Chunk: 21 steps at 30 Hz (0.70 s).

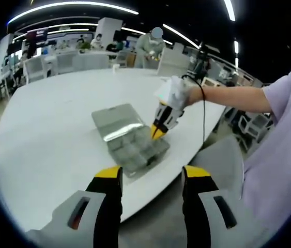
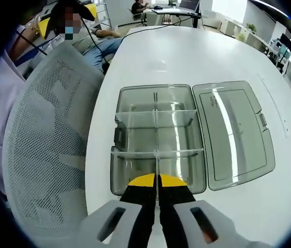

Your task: Insert the divider into the dual guide fixture by aligning both edges with the guide slots and pushing it downward to the bottom, including one-sided entry, uneven engagement, binding, and posture correction.

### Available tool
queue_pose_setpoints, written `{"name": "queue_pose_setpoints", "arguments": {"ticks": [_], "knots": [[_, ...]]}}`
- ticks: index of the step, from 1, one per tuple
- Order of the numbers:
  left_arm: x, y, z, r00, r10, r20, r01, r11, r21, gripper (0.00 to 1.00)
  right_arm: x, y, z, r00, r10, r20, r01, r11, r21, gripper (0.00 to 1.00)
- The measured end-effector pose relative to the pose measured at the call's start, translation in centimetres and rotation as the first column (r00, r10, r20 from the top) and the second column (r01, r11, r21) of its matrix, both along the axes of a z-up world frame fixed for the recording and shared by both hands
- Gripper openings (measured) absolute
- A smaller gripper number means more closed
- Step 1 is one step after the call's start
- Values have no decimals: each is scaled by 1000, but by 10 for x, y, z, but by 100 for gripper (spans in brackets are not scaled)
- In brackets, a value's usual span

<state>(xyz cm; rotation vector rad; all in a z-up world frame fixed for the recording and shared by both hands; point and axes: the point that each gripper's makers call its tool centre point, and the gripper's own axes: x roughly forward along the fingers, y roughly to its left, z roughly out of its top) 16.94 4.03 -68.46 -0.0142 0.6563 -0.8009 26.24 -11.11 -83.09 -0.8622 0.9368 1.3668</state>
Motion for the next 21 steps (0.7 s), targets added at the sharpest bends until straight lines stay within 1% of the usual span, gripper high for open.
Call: {"name": "queue_pose_setpoints", "arguments": {"ticks": [9, 19, 21], "knots": [[-2, 1, 1, 1000, 5, 3, -5, 1000, 1, 44, 0, 0, 0, 999, -46, 0, 46, 999, 4, 0], [-5, 1, 2, 1000, 6, 6, -6, 1000, 1, 44, 2, -1, 2, 998, -66, 20, 66, 998, 3, 0], [-6, 1, 3, 1000, 6, 7, -6, 1000, 1, 44, 2, 0, 3, 997, -72, 20, 72, 997, 14, 2]]}}
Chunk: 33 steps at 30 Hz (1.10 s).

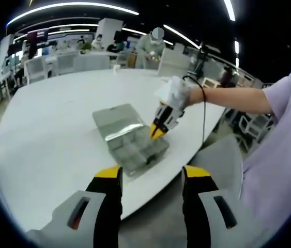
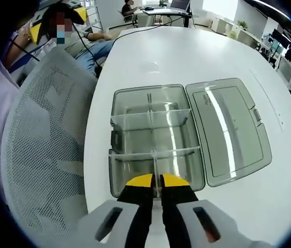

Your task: Insert the divider into the dual guide fixture by aligning both edges with the guide slots and pushing it downward to the bottom, including one-sided entry, uneven engagement, binding, and posture correction.

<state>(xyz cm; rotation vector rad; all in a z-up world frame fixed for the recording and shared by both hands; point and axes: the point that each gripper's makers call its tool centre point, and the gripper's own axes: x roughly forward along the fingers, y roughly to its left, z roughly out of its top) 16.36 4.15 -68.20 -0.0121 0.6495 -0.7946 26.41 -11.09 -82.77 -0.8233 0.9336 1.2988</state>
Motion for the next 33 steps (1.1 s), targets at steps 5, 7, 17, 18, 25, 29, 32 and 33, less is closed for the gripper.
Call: {"name": "queue_pose_setpoints", "arguments": {"ticks": [5, 7, 17, 18, 25, 29, 32, 33], "knots": [[-2, 0, 0, 1000, 1, 1, -1, 1000, -3, 44, -2, 0, 3, 1000, -5, 3, 5, 1000, 9, 6], [-2, -1, 1, 1000, 1, 3, -1, 1000, -4, 44, -3, 0, 4, 1000, -9, 7, 8, 1000, 14, 8], [-4, -1, 2, 1000, -1, 8, 1, 1000, -5, 44, -5, 1, 15, 999, -36, 30, 34, 998, 53, 13], [-4, -1, 2, 1000, -1, 8, 1, 1000, -6, 44, -6, 2, 17, 999, -38, 35, 36, 998, 59, 14], [-4, 0, 2, 1000, -2, 13, 2, 1000, -8, 44, -11, 7, 32, 997, -49, 63, 42, 994, 100, 20], [-3, 0, 1, 1000, -6, 13, 6, 1000, -8, 44, -15, 11, 42, 995, -64, 78, 53, 989, 136, 22], [-3, -1, 1, 1000, -9, 12, 9, 1000, -9, 44, -19, 12, 49, 994, -74, 84, 60, 985, 163, 22], [-3, -1, 0, 1000, -12, 11, 12, 1000, -9, 44, -21, 12, 51, 993, -76, 86, 61, 984, 165, 22]]}}
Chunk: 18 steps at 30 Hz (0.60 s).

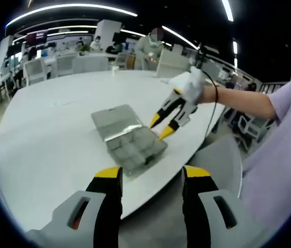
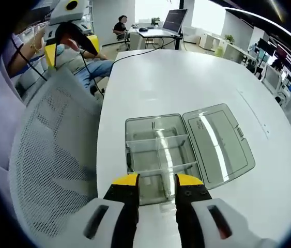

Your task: Insert the divider into the dual guide fixture by aligning both edges with the guide slots and pushing it downward to the bottom, including one-sided entry, uneven engagement, binding, and posture correction.

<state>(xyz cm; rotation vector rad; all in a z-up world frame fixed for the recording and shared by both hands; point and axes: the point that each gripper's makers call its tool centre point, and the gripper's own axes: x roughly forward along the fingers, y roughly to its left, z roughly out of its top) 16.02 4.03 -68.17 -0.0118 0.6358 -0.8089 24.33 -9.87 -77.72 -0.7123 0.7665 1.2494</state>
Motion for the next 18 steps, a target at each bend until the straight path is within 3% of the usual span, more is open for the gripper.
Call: {"name": "queue_pose_setpoints", "arguments": {"ticks": [18], "knots": [[-4, -1, -3, 1000, -18, -3, 18, 1000, 9, 44, -21, 4, 34, 998, -48, 51, 42, 993, 114, 27]]}}
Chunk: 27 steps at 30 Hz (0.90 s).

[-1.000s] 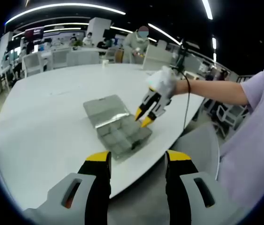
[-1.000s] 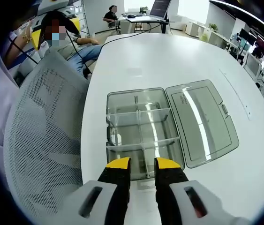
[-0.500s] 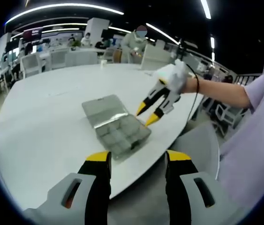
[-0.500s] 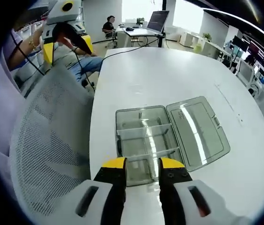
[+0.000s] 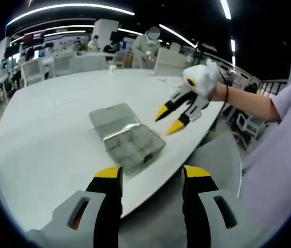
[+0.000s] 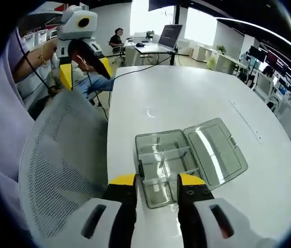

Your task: Insert the divider into the dual guide fixture by aligning both edges with the guide slots and pushing it downward to the bottom, including one-sided entry, uneven engagement, binding, and posture correction.

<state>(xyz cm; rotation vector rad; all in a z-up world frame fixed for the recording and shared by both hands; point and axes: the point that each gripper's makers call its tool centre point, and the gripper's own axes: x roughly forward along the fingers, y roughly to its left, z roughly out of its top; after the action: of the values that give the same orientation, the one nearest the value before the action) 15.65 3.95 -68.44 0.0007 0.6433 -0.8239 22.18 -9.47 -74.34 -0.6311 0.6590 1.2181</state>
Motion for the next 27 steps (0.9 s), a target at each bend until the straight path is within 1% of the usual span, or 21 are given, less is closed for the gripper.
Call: {"name": "queue_pose_setpoints", "arguments": {"ticks": [11, 18, 27], "knots": [[0, 6, -6, 1000, 16, -12, -16, 1000, 5, 44, -18, -2, 18, 1000, -20, 12, 19, 998, 64, 29], [0, 9, -12, 999, 25, -26, -25, 1000, 10, 44, -29, -8, 20, 999, -37, 3, 36, 995, 93, 32], [1, 9, -15, 999, 32, -32, -31, 999, 13, 46, -36, -15, 27, 998, -64, 4, 63, 991, 122, 34]]}}
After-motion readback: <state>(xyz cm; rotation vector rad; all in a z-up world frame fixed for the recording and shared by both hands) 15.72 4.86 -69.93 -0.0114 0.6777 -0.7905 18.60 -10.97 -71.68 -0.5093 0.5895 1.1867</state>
